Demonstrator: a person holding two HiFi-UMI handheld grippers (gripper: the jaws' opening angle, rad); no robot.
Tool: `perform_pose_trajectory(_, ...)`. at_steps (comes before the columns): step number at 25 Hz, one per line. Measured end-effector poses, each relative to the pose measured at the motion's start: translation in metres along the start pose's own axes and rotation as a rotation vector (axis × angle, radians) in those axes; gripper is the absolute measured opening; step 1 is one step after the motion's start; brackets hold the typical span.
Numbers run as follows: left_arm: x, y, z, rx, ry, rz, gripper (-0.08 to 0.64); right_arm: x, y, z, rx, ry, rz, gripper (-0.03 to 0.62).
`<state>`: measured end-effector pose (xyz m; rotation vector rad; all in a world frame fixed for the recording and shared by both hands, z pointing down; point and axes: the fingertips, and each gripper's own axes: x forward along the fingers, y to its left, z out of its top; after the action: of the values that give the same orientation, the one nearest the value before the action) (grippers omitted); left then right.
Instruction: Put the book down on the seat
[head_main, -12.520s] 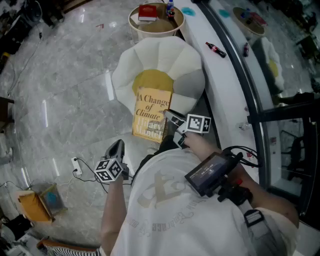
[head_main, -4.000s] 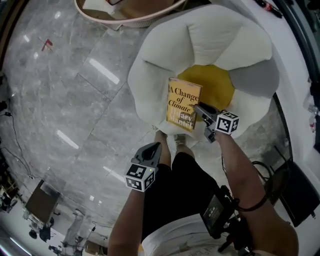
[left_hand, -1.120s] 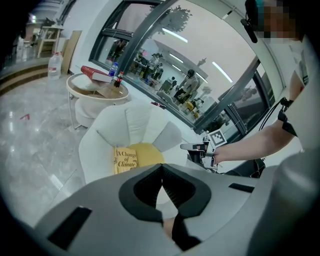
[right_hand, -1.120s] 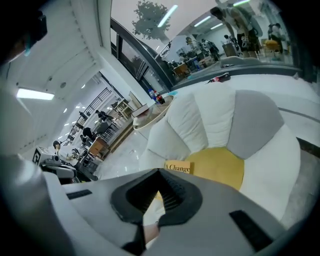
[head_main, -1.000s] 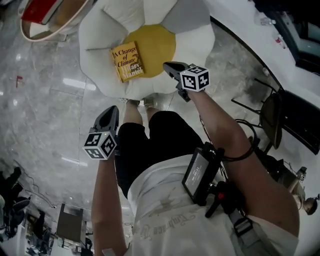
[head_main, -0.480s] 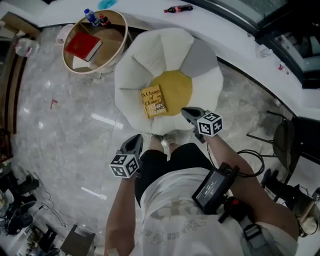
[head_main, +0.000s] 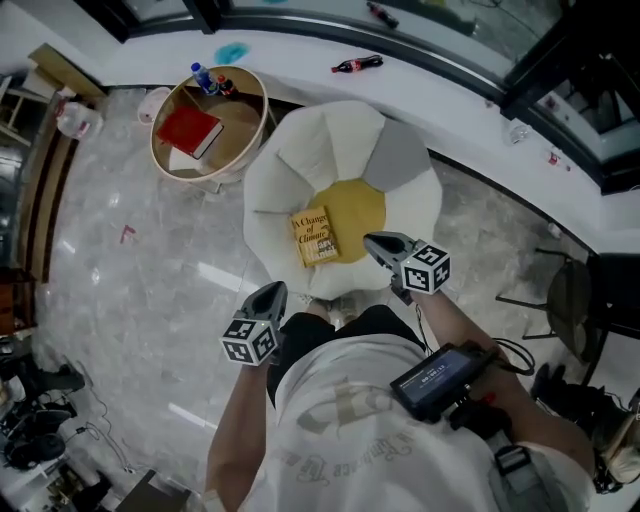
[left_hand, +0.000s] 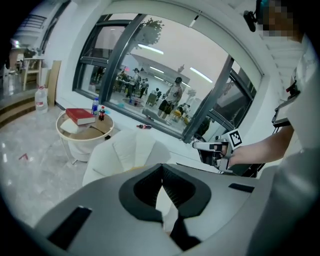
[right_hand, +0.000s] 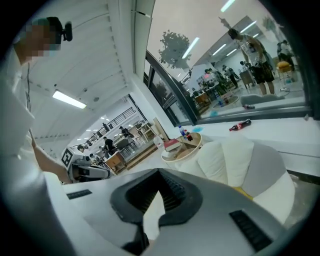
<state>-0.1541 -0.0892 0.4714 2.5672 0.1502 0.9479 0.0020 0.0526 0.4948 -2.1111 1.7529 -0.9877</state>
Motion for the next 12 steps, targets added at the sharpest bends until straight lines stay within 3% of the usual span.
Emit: perform_pose_trajectory(12,-0.002,-0.025,0.037,0.079,-0.05,0.013,0.009,-0.03,0.06,0.032,-0.119,-0.059,0.115,0.014)
